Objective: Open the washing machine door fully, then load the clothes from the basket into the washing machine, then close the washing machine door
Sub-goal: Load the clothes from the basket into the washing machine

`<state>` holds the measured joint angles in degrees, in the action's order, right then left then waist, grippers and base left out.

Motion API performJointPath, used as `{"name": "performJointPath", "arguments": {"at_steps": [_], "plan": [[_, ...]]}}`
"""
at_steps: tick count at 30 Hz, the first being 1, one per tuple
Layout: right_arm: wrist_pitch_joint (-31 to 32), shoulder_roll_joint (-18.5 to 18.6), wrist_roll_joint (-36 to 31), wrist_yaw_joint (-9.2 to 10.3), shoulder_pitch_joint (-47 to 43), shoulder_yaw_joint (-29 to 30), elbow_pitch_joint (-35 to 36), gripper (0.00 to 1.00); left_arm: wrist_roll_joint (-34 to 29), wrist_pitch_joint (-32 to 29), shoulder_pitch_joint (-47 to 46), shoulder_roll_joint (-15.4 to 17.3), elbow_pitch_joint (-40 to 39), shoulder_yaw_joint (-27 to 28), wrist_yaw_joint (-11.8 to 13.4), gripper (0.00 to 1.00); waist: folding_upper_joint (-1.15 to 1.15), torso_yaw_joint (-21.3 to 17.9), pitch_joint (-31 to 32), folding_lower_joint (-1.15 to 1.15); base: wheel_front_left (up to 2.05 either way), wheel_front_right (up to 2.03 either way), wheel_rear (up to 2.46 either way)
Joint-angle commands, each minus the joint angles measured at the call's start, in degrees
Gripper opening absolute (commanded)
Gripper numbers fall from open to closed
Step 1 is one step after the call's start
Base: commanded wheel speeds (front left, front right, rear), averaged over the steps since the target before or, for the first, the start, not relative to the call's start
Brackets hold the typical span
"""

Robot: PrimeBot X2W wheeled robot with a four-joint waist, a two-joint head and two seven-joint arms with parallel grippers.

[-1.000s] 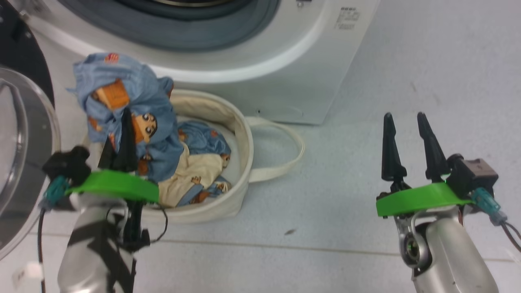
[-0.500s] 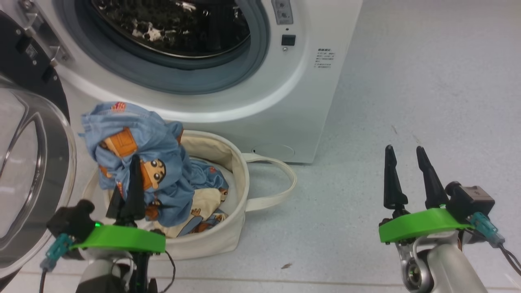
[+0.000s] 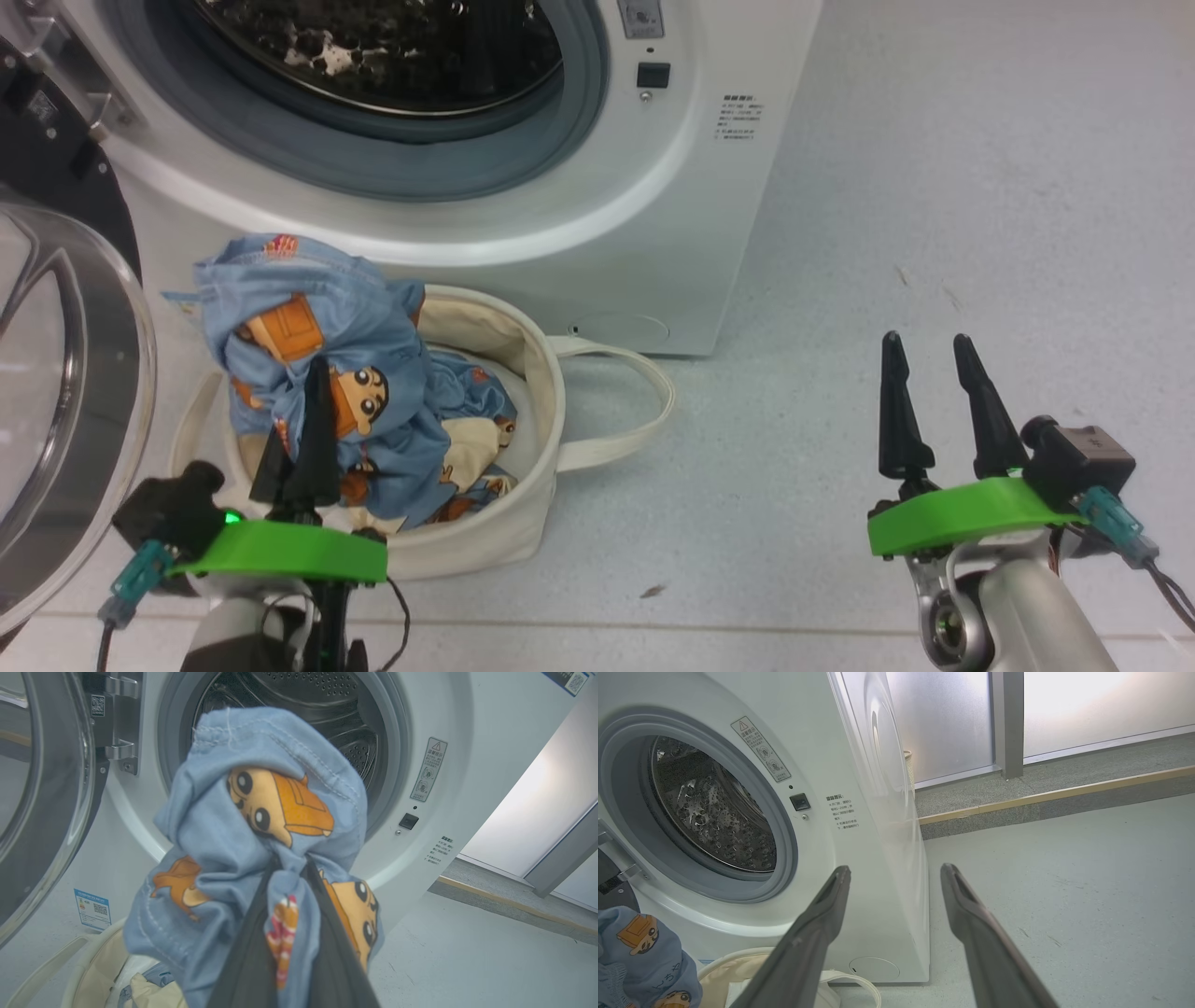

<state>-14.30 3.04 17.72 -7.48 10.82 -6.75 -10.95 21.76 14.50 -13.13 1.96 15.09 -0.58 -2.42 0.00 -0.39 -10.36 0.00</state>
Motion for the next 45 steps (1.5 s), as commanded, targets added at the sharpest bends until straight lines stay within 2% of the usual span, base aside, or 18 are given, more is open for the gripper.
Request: {"name": "performJointPath", "arguments": {"at_steps": [1, 9, 15, 20, 25, 30, 39, 45], "plan": [[-0.7, -0.16, -0.33, -0.01, 1.37, -1.36, 2.17, 1.0, -0.38, 0.5, -2.95, 0.92, -2.63, 1.64, 0.34, 0.0, 0.0, -0.02, -1.1, 0.0, 0.0, 0.0, 0.0], [-0.7, -0.16, -0.76, -0.01, 3.51, -2.06, 3.29, 1.0, 0.39, 0.5, -10.24, 0.92, -6.22, 2.59, 0.18, 0.0, 0.0, -0.71, -7.87, 0.0, 0.0, 0.0, 0.0], [-0.7, -0.16, -1.74, -0.01, 6.71, -1.92, 4.33, 1.0, 0.35, 0.5, -22.48, 0.92, -7.55, 3.47, -0.43, 0.0, 0.0, -1.64, -17.18, 0.0, 0.0, 0.0, 0.0], [-0.7, -0.16, -1.46, -0.01, 9.73, -2.1, 5.37, 1.0, -0.12, 0.5, -33.9, 0.92, -7.26, 6.98, -1.7, 0.0, 0.0, -3.89, -23.72, 0.0, 0.0, 0.0, 0.0], [-0.7, -0.16, -0.61, -0.01, 11.6, -2.72, 5.83, 1.0, -1.74, 0.5, -42.94, 0.92, -1.88, 10.65, -3.07, 0.0, 0.0, -6.47, -28.54, 0.0, 0.0, 0.0, 0.0], [-0.7, -0.16, 0.17, -0.01, 12.78, -3.79, 5.84, 1.0, -4.51, 0.5, -50.86, 0.94, 7.04, 15.4, -4.04, 0.0, 0.0, -8.82, -31.98, 0.0, 0.0, 0.0, 0.0], [-0.7, -0.16, 1.24, -0.01, 14.38, -7.96, 6.95, 1.0, -9.29, 0.5, -65.99, 5.34, 18.18, 21.3, -4.87, 0.0, 0.0, -13.2, -36.43, 0.0, 0.0, 0.0, 0.0], [-0.7, -0.16, 1.67, -0.01, 14.19, -8.08, 7.16, 1.0, -12.58, 0.5, -71.25, 7.17, 22.76, 21.64, -4.96, 0.0, 0.0, -13.45, -37.79, 0.0, 0.0, 0.0, 0.0]]}}
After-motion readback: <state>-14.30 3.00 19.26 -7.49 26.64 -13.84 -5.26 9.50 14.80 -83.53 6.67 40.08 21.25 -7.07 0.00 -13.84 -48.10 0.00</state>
